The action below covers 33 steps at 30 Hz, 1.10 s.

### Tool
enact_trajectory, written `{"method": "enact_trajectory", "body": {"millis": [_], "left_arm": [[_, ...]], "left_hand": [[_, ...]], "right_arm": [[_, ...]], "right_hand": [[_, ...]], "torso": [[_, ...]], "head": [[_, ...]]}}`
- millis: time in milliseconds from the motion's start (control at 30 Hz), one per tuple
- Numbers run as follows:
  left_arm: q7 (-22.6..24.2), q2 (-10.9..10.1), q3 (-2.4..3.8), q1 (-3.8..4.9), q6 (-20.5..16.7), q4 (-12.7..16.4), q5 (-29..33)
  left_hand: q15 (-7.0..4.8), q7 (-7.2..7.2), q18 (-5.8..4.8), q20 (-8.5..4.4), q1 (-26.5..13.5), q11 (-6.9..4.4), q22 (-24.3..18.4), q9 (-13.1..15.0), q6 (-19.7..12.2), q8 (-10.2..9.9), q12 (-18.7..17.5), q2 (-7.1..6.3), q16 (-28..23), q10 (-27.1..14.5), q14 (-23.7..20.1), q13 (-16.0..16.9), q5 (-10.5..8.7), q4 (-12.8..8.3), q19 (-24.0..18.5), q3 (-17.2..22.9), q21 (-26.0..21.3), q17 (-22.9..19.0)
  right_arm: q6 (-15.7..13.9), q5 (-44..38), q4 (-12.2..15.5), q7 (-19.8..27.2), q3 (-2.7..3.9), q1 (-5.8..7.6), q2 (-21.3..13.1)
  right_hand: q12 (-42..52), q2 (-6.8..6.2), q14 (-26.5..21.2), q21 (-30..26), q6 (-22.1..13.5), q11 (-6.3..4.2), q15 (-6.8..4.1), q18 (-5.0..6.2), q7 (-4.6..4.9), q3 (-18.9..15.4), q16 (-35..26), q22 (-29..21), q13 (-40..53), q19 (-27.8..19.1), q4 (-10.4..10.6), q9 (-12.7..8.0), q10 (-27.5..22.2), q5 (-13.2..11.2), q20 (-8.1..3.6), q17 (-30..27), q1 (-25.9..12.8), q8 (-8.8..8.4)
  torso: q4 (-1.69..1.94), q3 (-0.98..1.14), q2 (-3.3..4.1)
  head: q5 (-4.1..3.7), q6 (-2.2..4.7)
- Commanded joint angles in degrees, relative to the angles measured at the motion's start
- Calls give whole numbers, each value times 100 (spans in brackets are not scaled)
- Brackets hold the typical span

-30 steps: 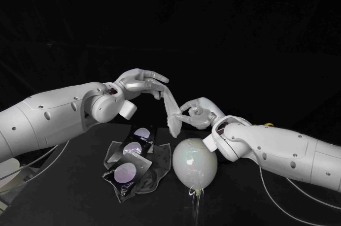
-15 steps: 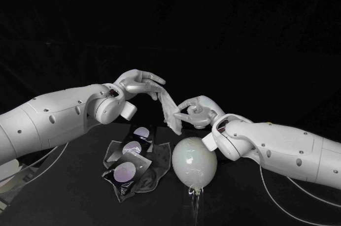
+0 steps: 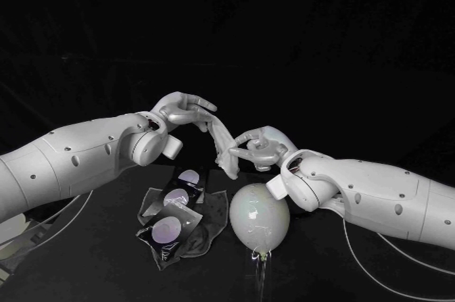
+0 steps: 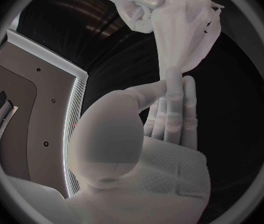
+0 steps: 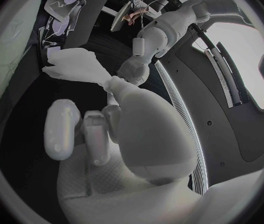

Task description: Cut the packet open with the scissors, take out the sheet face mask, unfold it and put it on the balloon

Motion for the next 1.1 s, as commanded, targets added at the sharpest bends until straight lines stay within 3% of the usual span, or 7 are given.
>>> {"method": "enact_trajectory", "body": {"millis": [33,700,1100], "left_arm": [[106,9,5,2,-290,-57,-96],[6,55,-21,-4,-154,-50,76],[-223,218,-62,-24,-210,-266,-39]], "left_hand": [[-26,14,90,-20,58,-54,9,-6,24,41,54,-20,20,37,19,484,26,7,19,44,21,9],[-14,33,87,-9,16,-34,10,-12,23,49,-16,-50,28,-33,-12,446,25,61,-5,56,35,67],[5,61,89,5,17,-11,10,-15,22,64,-78,-73,11,-64,-82,399,24,94,-45,59,48,115]], "right_arm": [[174,230,-52,9,6,23,12],[255,283,-328,-443,6,61,164],[465,283,-426,-676,6,97,248]], "right_hand": [[-19,23,596,20,-17,-207,-36,-36,-18,33,26,1096,664,25,4,259,342,16,-2,1507,-22,21],[-9,-4,596,19,-33,-213,-43,-34,-22,105,26,1094,679,27,-32,277,358,17,-8,1507,-35,59],[-5,-11,596,18,-37,-214,-44,-34,-22,123,26,1094,684,27,-41,281,363,18,-9,1507,-39,68]], "torso": [[1,1,-1],[1,0,3],[4,0,2]], "head": [[-5,-8],[-23,-12],[-16,22]]}}
